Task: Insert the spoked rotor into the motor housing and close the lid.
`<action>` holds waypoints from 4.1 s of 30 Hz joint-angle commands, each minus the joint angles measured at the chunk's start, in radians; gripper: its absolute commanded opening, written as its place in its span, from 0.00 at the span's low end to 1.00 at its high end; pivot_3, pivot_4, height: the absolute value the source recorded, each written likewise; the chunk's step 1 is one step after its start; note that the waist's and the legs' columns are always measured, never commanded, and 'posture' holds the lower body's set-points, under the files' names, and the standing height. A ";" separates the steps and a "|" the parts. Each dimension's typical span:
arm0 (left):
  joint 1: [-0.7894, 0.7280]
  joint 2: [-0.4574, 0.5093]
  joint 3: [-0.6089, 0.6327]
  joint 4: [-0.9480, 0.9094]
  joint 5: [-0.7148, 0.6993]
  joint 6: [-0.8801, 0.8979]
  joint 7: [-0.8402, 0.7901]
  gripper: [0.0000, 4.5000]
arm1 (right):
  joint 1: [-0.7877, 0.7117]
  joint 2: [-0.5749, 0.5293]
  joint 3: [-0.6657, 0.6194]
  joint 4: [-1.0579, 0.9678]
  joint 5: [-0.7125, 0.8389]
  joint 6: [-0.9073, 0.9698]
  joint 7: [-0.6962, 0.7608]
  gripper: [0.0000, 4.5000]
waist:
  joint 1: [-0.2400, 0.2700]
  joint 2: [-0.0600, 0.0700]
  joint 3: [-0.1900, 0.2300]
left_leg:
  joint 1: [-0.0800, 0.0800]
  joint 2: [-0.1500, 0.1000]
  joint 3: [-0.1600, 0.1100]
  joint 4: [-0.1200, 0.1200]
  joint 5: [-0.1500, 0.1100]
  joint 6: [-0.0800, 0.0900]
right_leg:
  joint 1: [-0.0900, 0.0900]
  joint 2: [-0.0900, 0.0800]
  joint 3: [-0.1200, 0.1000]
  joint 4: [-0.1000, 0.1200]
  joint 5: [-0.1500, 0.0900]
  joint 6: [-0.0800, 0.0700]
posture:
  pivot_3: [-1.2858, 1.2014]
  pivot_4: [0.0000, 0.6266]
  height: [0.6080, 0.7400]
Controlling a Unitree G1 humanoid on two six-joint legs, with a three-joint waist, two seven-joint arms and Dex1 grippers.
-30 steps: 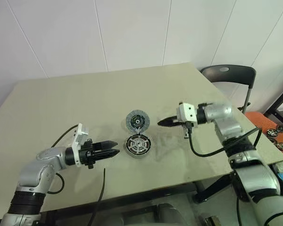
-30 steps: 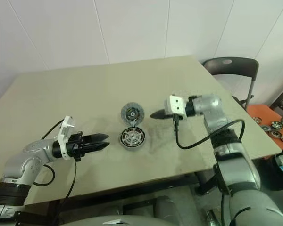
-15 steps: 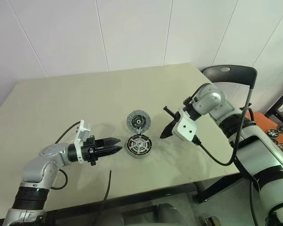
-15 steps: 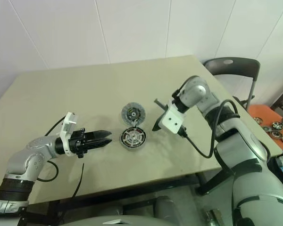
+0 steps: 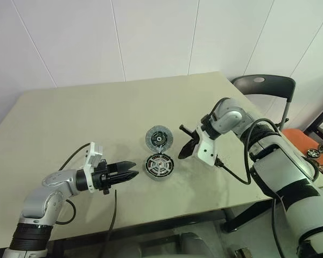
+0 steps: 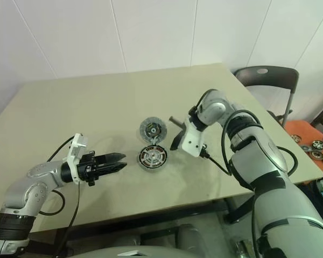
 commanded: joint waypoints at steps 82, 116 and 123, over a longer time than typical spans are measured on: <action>0.026 0.004 0.036 -0.066 -0.041 -0.008 0.042 0.46 | -0.058 0.114 0.136 -0.011 -0.403 0.043 -0.449 0.42 | -0.003 0.000 0.000 | 0.003 -0.001 0.000 0.007 0.001 -0.002 | -0.001 0.002 0.001 0.013 -0.001 -0.001 | 0.52 0.00 1.00; 0.023 -0.015 0.030 -0.045 -0.028 -0.022 0.036 0.46 | -0.069 0.104 0.141 -0.013 -0.427 0.045 -0.470 0.00 | -0.015 -0.001 0.000 | 0.003 -0.001 0.000 0.006 0.001 -0.002 | -0.001 0.002 0.001 0.013 -0.001 -0.001 | 0.52 0.00 1.00; 0.009 -0.022 0.020 -0.024 -0.021 -0.028 0.027 0.46 | -0.061 0.095 0.090 0.022 -0.274 0.205 -0.147 0.00 | -0.005 0.000 0.000 | 0.002 -0.001 -0.001 0.007 0.001 -0.002 | 0.000 0.002 0.001 0.012 -0.001 -0.001 | 0.52 0.00 1.00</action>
